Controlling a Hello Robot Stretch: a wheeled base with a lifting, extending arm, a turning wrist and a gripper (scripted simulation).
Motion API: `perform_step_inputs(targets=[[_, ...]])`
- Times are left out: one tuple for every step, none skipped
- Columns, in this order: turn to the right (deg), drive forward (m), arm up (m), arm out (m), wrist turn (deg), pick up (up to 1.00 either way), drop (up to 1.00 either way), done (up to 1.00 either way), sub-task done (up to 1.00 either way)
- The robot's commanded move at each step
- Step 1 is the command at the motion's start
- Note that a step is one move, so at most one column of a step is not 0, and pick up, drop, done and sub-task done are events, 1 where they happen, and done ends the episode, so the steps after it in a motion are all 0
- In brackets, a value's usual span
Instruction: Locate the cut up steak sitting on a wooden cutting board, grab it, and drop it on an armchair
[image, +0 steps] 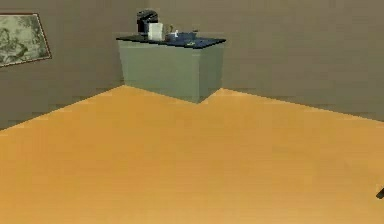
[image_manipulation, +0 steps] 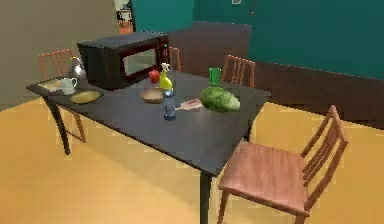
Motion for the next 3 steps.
perform_step_inputs(targets=[[30.0,0.0,0.0,0.0,0.0,0.0,0.0,0.0,0.0],[0.0,1.0,0.0,0.0,0.0,0.0,0.0,0.0,0.0],[3.0,0.0,0.0,0.0,0.0,0.0,0.0,0.0,0.0]])
